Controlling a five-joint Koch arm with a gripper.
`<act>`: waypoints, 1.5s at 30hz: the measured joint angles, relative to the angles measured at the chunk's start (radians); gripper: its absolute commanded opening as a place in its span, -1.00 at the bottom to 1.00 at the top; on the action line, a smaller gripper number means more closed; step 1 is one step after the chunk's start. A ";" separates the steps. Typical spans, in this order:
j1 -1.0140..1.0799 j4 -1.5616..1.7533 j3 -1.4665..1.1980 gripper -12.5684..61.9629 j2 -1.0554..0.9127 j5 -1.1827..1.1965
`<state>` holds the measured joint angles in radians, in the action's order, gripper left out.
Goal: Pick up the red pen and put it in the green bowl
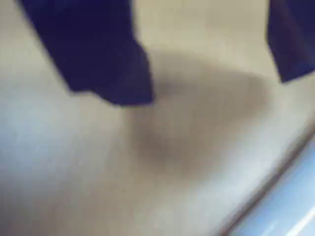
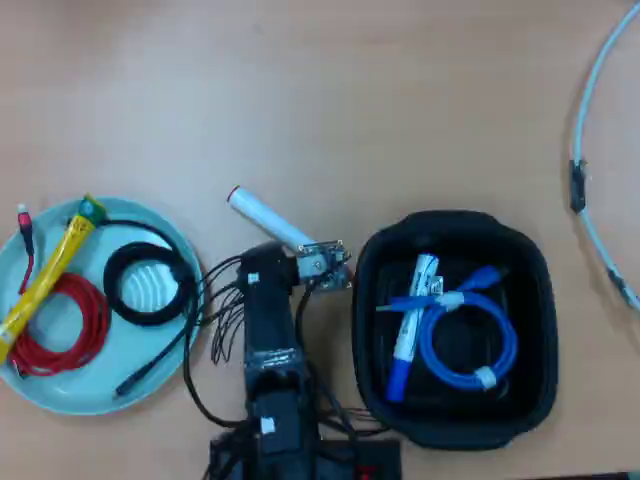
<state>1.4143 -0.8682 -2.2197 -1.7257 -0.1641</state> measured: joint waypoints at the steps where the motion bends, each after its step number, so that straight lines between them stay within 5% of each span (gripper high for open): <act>1: 0.005 -0.018 0.018 0.02 -0.015 -0.025; 7: 0.026 -0.179 0.172 0.02 -0.285 -0.150; 30: 0.078 -0.436 0.518 0.03 -0.190 0.374; 38: 0.055 -0.566 0.834 0.03 0.043 0.537; 45: 0.057 -0.661 0.859 0.03 0.255 0.723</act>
<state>1.4711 -1.5294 -1.3606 -1.4711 0.5584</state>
